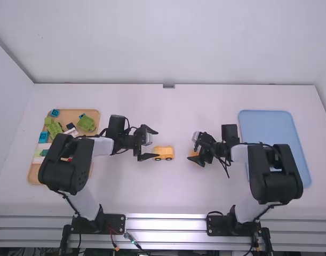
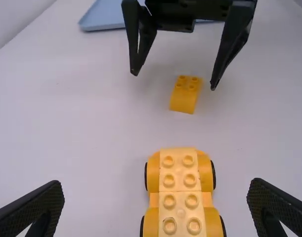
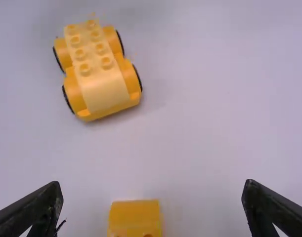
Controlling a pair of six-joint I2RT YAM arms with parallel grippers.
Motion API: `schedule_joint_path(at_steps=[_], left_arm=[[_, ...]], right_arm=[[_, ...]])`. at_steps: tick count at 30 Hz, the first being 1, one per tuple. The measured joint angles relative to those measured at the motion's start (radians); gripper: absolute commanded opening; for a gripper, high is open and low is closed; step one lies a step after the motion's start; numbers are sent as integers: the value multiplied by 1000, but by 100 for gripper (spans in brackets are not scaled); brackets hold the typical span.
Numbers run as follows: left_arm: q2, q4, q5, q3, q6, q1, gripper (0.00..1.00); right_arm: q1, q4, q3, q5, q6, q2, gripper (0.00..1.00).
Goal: Assemble lego blocks to make yellow taxi
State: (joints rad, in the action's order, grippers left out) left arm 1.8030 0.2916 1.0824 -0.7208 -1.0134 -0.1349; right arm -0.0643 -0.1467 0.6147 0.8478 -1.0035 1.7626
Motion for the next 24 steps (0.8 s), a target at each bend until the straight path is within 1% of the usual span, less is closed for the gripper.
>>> schedule_joint_path(at_steps=[2, 6, 10, 13, 14, 17, 21, 24], left_arm=[[16, 28, 8, 0, 15, 0, 99], [16, 40, 18, 0, 40, 0, 99], [16, 39, 18, 0, 53, 0, 99], [16, 42, 18, 0, 65, 0, 99], [16, 42, 18, 0, 65, 0, 99], [16, 42, 18, 0, 75, 0, 99], [16, 40, 18, 0, 75, 0, 99], [16, 38, 18, 0, 76, -1, 99]], right_arm=[[27, -15, -11, 37, -43, 37, 92], [56, -53, -41, 72, -75, 64, 88], [91, -202, -99, 111, -86, 88, 80], [107, -310, -141, 121, -68, 121, 79], [107, -310, -141, 121, -68, 121, 79], [110, -402, -164, 149, -50, 176, 76], [110, -414, -162, 177, -32, 206, 73], [110, -396, -152, 190, -25, 214, 68]])
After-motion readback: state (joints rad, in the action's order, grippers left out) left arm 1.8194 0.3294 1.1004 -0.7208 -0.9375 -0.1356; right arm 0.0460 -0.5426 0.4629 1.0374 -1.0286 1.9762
